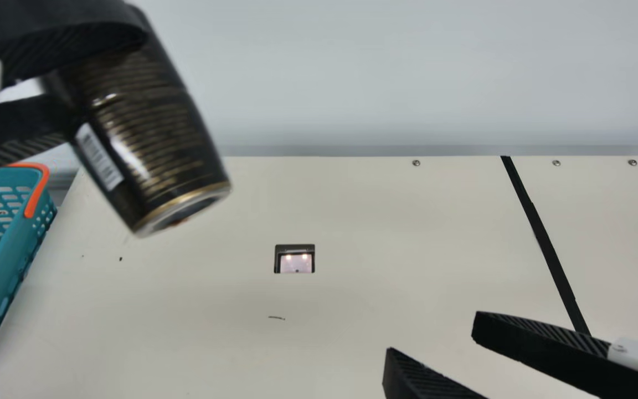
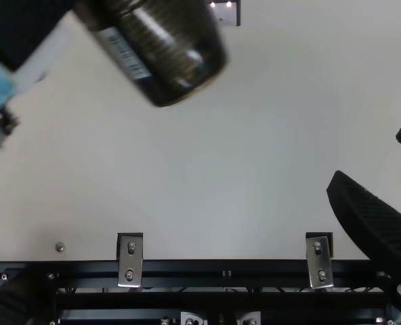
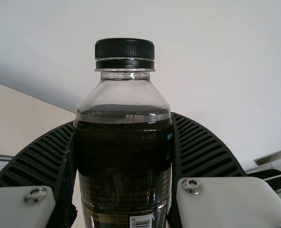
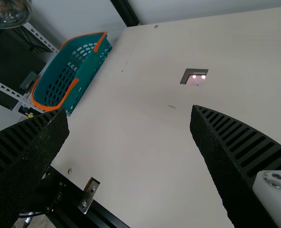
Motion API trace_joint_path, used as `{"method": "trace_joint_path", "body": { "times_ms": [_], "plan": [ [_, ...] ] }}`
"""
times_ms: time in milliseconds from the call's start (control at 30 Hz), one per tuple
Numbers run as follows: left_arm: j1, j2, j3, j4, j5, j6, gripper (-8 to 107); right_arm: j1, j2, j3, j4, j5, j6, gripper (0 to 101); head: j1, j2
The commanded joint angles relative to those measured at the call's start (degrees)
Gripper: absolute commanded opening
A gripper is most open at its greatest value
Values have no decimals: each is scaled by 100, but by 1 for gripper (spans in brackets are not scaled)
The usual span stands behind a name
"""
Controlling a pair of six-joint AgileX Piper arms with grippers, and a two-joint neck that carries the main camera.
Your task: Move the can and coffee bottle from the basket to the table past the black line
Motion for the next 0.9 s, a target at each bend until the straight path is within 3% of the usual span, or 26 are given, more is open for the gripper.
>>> {"method": "trace_joint_path", "body": {
  "times_ms": [0, 467, 867],
  "plan": [
    [-439, 232, -181, 354, -79, -548, 10, 0, 0, 0, 0, 0, 0, 101, -4, -18],
    [-1946, 1024, -1048, 1594, -230, -2332, 10, 0, 0, 0, 0, 0, 0, 101, -4, -18],
    [-2441, 1211, -1239, 1758, -351, -2824, 10, 0, 0, 0, 0, 0, 0, 101, -4, -18]
  ]
}}
